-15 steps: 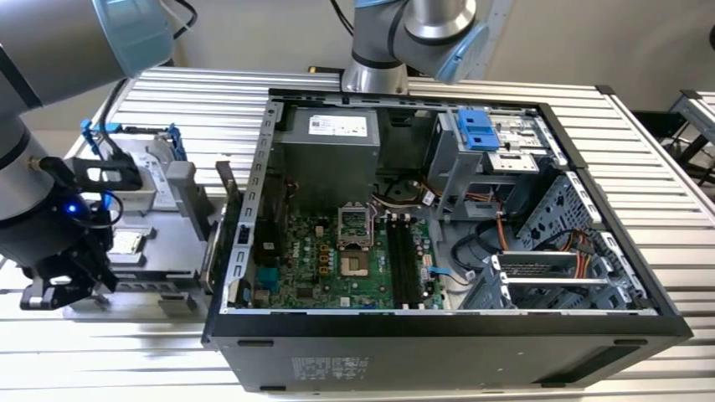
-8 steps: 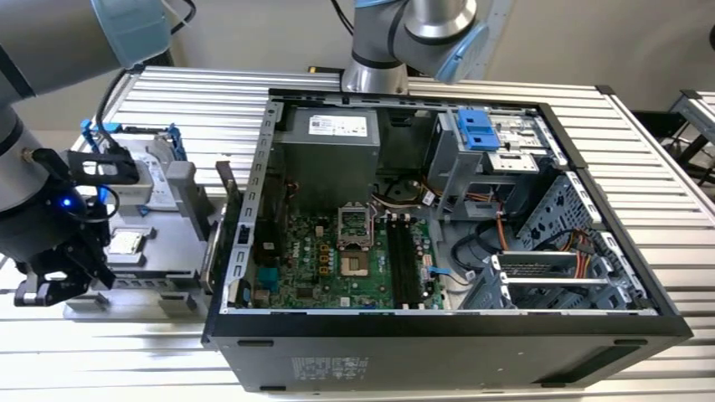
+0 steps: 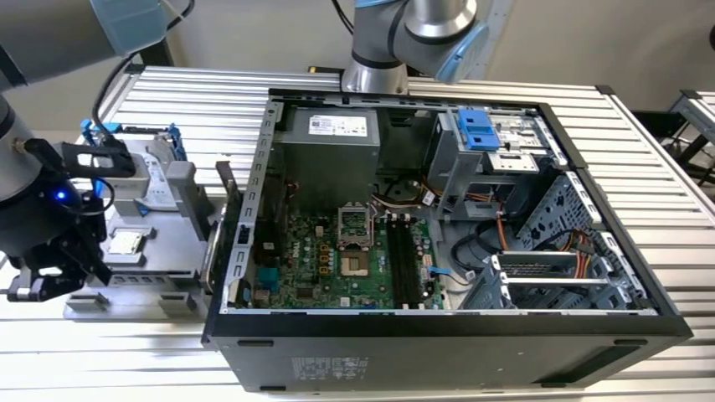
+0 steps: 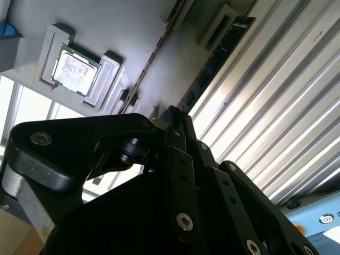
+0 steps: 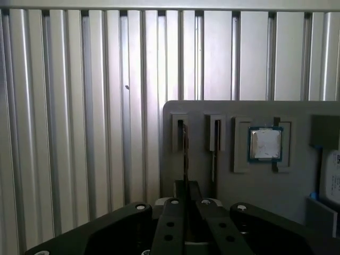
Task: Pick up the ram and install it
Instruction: 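Pick up the ram and move it above insertion slot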
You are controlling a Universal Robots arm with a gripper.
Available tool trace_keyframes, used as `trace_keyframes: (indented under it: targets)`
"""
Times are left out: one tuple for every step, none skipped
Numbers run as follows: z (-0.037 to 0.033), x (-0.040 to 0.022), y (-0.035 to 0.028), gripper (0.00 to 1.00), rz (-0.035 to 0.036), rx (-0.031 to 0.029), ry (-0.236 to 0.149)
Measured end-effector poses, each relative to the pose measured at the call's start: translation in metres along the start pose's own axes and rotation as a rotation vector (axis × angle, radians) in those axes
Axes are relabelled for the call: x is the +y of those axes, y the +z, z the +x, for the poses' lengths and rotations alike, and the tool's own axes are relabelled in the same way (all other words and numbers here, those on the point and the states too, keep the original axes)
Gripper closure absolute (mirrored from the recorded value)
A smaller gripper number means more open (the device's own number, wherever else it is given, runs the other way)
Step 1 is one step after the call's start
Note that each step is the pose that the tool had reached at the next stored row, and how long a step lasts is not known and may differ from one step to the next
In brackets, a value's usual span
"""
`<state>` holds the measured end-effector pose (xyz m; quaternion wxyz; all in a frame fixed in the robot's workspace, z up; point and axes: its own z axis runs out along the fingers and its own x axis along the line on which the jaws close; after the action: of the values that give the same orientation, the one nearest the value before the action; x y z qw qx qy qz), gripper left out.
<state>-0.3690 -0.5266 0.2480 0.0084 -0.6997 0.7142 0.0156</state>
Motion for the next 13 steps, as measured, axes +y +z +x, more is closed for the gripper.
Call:
trace_keyframes:
  targets:
    - [0.0000,0.0000,-0.0010,1.00,0.0000,0.0000,0.000]
    - [-0.0001,0.0000,-0.0019,1.00,0.0000,0.0000,0.000]
    - [-0.0001,0.0000,-0.0028,1.00,0.0000,0.0000,0.000]
    - [-0.0001,0.0000,-0.0037,1.00,0.0000,0.0000,0.000]
    - [-0.0001,0.0000,-0.0044,1.00,0.0000,0.0001,0.000]
    - [-0.0002,0.0001,-0.0051,1.00,0.0000,0.0000,0.000]
    - [-0.0002,0.0000,-0.0058,1.00,0.0000,0.0000,0.000]
    - [-0.0002,0.0000,-0.0065,1.00,0.0001,-0.0001,0.000]
    - [-0.0003,0.0001,-0.0072,1.00,0.0000,0.0000,0.000]
    - [-0.0003,0.0001,-0.0079,1.00,0.0000,0.0000,0.000]
    - [-0.0003,0.0001,-0.0084,1.00,0.0001,0.0000,0.000]
    - [-0.0003,0.0001,-0.0091,1.00,0.0001,0.0000,0.000]
    - [-0.0003,0.0001,-0.0097,1.00,0.0000,0.0000,0.000]
